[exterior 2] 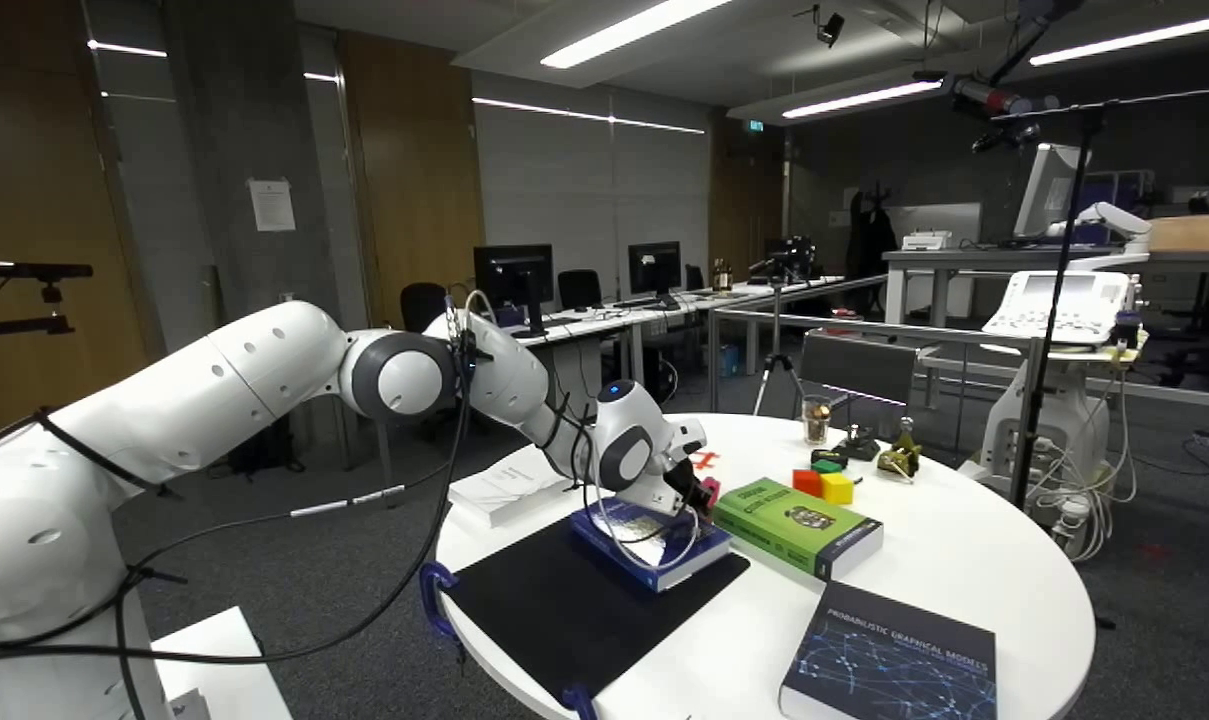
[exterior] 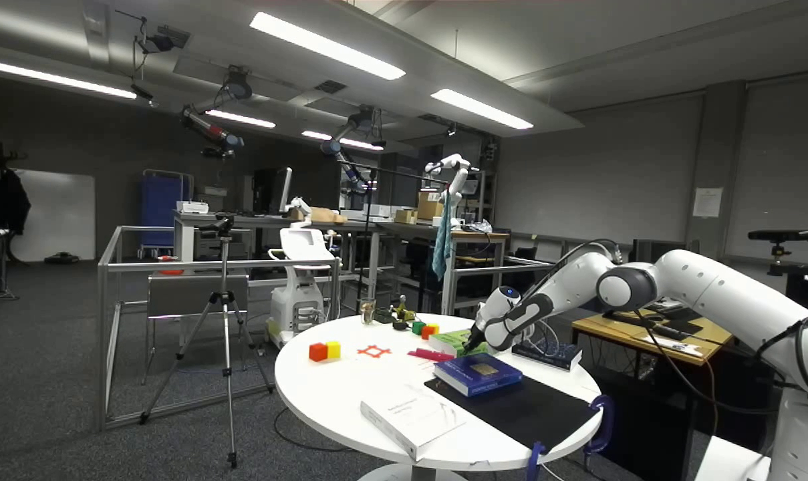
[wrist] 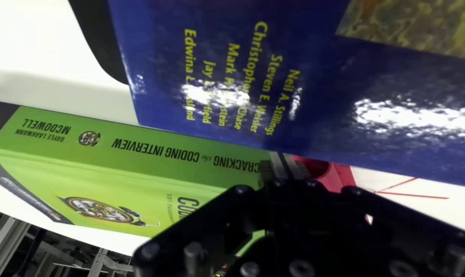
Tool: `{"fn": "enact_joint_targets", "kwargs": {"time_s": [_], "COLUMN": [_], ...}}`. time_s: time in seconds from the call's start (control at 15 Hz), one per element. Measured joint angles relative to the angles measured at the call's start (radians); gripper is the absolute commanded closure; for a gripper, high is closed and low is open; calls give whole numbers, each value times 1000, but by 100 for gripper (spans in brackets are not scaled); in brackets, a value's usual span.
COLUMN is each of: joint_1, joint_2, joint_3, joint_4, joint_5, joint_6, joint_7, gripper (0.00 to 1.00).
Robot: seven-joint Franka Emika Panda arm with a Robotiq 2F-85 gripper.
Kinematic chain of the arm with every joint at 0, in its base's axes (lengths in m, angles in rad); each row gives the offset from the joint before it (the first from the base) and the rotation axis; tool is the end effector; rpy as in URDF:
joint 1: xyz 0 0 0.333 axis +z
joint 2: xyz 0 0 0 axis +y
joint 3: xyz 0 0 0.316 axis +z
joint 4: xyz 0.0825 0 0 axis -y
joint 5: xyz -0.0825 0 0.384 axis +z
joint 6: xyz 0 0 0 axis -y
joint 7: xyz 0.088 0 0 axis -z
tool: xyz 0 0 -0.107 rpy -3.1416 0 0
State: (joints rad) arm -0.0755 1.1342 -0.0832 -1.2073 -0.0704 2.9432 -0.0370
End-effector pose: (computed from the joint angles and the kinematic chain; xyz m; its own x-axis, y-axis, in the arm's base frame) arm 0.7816 -0.0965 0.1463 0.8309 0.0564 0.5536 -0.0302 -0.9888 0.1461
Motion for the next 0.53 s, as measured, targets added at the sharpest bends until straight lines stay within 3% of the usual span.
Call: {"fn": "enact_joint_targets", "kwargs": {"time_s": [0.53], "joint_1": [-53], "joint_2": [5], "joint_3": [87], "joint_4": [26], "joint_5": [0], "joint_6": [-60], "joint_7": [-107], "gripper": [100]}}
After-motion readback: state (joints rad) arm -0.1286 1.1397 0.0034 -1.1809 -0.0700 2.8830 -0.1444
